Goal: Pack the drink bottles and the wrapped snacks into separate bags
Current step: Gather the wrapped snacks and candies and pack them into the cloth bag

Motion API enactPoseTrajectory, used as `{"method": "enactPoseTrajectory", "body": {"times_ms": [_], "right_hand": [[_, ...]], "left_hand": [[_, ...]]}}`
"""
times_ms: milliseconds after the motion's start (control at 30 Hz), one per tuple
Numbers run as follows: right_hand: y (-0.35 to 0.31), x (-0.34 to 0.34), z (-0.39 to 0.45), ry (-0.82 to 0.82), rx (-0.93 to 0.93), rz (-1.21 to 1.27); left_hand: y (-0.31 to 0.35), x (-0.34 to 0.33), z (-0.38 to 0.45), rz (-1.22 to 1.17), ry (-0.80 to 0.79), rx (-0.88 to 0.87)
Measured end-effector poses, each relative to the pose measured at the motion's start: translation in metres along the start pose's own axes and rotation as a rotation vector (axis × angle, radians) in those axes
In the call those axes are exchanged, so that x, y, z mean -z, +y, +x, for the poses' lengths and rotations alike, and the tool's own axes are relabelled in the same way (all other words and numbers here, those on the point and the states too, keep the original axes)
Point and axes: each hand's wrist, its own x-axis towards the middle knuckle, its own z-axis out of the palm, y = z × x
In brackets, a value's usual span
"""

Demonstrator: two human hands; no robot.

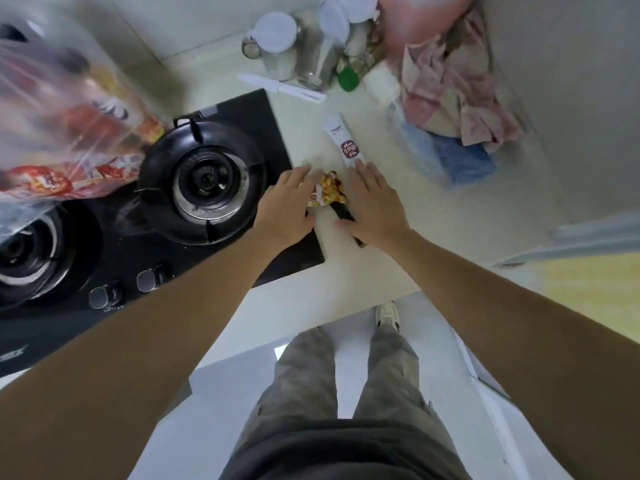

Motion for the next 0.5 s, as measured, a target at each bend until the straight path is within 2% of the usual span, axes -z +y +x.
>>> {"method": "enactPoseTrajectory", "body": {"times_ms": [167,367,500], "right_hand": [[0.021,-0.007,0.005,0.053,0.108,0.035],[0.057,-0.008,-0.022,0.154,0.17,0.082],[0.071,-0.012,-0.042,0.21,0.193,0.087]], "left_hand": [[0.005,-0.013,0.023,0.056,-0.1,0.014],[0.021,-0.032,0.007,0.135,0.054,0.081],[0.037,-0.037,-0.008,0.157,0.073,0.159]]}}
